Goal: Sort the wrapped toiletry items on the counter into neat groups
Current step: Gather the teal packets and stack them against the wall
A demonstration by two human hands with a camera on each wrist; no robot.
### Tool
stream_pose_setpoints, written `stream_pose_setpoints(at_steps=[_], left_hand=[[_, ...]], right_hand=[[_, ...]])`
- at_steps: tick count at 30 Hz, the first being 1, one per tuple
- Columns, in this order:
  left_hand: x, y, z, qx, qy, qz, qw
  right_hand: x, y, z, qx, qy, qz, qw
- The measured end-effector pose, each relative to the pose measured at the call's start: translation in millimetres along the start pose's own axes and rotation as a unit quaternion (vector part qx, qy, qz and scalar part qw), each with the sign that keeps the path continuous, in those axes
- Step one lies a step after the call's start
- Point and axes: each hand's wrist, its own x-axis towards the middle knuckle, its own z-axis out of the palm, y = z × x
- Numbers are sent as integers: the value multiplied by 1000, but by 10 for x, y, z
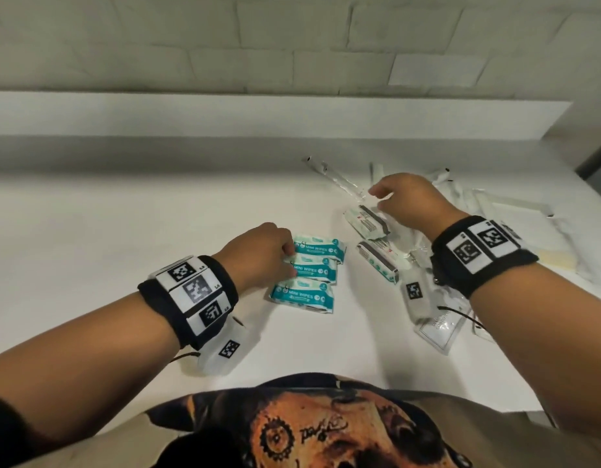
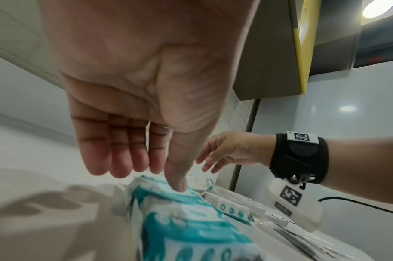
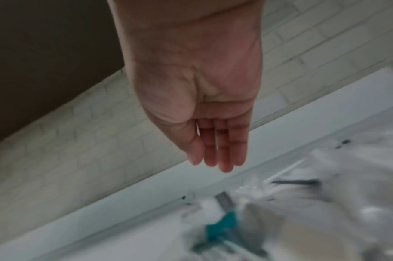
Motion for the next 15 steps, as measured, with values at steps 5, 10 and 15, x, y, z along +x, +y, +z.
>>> stream_pose_setpoints(at_steps=[5,10,15], left_hand=[[143,221,-105,61,-87,108,988],[150,244,-24,119,-133,128,976],[58,135,7,96,-92,106,985]], right_hand=[[-6,184,185,-30,-90,69,993],[43,90,325,-90,-66,45,993],[124,-184,224,-89,-95,16,991]])
